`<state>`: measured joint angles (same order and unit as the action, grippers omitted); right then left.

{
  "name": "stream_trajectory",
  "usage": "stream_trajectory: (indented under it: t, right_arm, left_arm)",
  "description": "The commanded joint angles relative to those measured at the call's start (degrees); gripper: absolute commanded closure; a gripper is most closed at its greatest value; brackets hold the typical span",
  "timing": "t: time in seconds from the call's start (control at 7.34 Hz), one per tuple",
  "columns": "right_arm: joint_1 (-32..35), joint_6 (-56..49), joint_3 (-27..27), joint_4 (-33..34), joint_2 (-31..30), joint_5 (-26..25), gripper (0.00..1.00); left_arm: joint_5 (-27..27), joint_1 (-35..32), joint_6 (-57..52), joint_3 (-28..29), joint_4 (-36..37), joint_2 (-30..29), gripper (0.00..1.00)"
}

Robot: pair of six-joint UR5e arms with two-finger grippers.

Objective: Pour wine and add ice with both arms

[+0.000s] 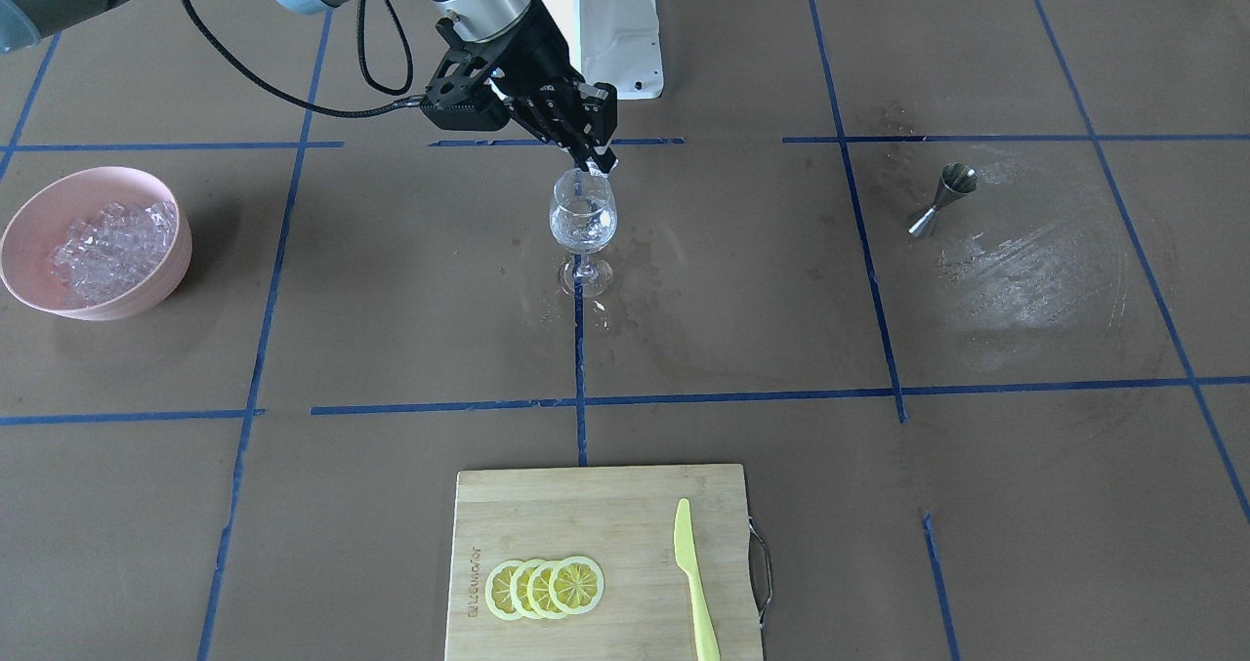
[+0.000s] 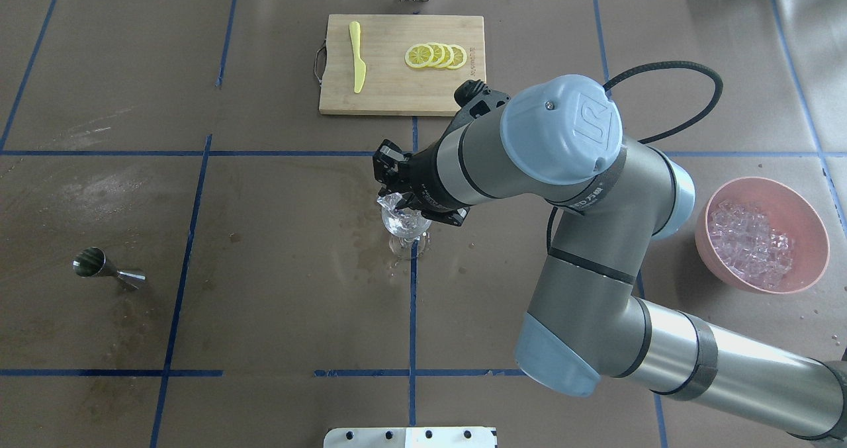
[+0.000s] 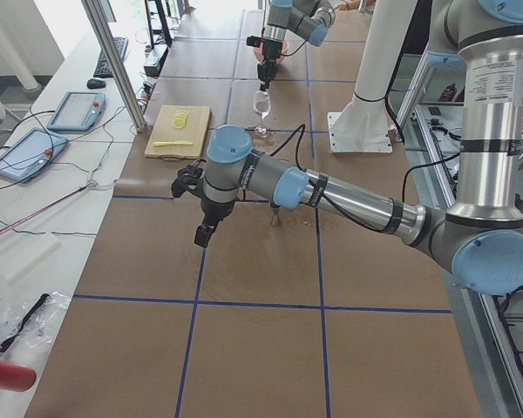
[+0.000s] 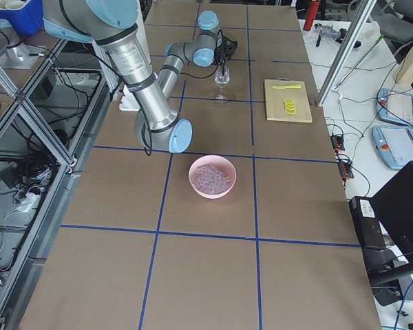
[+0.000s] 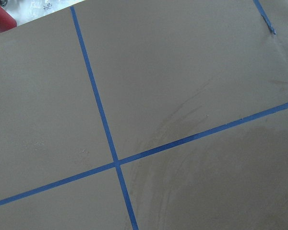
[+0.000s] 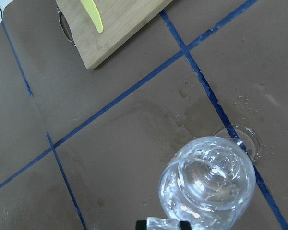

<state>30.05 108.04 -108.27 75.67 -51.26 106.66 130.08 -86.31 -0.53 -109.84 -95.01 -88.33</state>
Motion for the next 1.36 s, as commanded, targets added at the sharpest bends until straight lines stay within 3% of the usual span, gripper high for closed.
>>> stream_trajectory:
  t: [0.0,0.14,0.27,0.54,0.82,1.09,1.23]
  right_arm:
    - [0.7,-0.2,0.1,0.2,0.0,-0.1,1.00]
    - [0.7,-0.2,0.3,0.2,0.0,-0.1,0.41]
    - [0.7,-0.2,0.3,0.2,-0.2,-0.2,0.00]
    - [1.8,-0.3,-0.2,0.2,-0.9,0.6,0.00]
    - [10.6,-4.5,-3.0,-0.2,-7.3,11.0,0.00]
    - [22.9,-22.1,-3.7,-0.2,-17.9,22.2,0.00]
    - [29.1,-34.7,-3.2,0.2,-23.8,25.0,0.00]
  left_arm:
    - [0.0,0.0,0.0,-0.1,0.0,0.0,0.00]
    - [0.0,0.0,0.0,0.0,0.0,-0.1,0.00]
    - [0.0,0.0,0.0,0.0,0.0,-0.1,0.00]
    - [-0.1,0.0,0.0,0.0,0.0,0.0,0.00]
    - [-0.3,-0.1,0.0,0.3,-0.1,-0.1,0.00]
    - [-0.5,-0.1,-0.1,0.4,-0.2,-0.4,0.00]
    - [-0.7,-0.1,-0.1,0.6,-0.2,-0.6,0.00]
